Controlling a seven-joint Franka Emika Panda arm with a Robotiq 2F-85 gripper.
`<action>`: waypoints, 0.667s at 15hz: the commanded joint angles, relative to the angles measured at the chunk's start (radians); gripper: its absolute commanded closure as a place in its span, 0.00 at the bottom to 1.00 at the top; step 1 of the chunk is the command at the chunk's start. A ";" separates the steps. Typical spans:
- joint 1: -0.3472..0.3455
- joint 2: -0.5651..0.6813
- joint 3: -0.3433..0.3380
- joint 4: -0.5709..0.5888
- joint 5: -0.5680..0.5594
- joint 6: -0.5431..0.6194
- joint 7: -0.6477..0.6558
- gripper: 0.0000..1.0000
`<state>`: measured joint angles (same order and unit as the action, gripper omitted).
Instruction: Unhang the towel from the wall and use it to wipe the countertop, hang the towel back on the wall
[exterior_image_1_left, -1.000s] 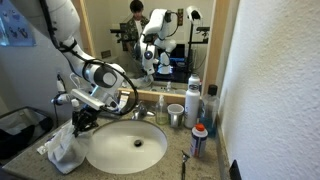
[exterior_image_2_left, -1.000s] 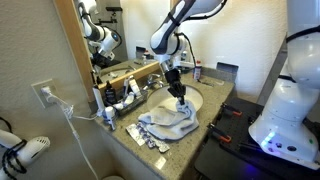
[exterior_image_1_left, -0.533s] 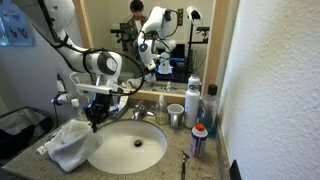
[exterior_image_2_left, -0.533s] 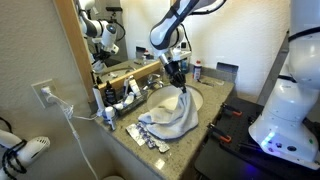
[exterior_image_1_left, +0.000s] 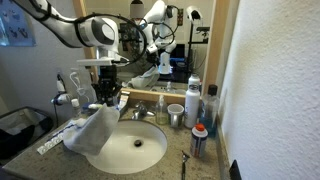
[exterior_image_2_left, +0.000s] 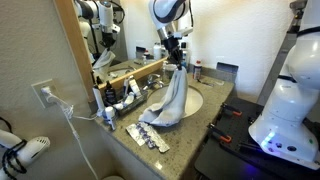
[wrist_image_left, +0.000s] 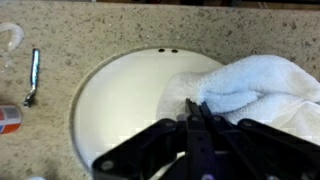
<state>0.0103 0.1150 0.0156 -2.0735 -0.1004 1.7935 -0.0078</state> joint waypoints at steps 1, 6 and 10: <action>-0.006 -0.105 -0.021 0.020 -0.086 -0.007 0.063 0.99; -0.022 -0.197 -0.033 0.103 -0.241 0.007 0.139 0.99; -0.042 -0.236 -0.033 0.217 -0.360 0.014 0.206 0.99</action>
<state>-0.0165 -0.0933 -0.0224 -1.9261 -0.3916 1.8000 0.1466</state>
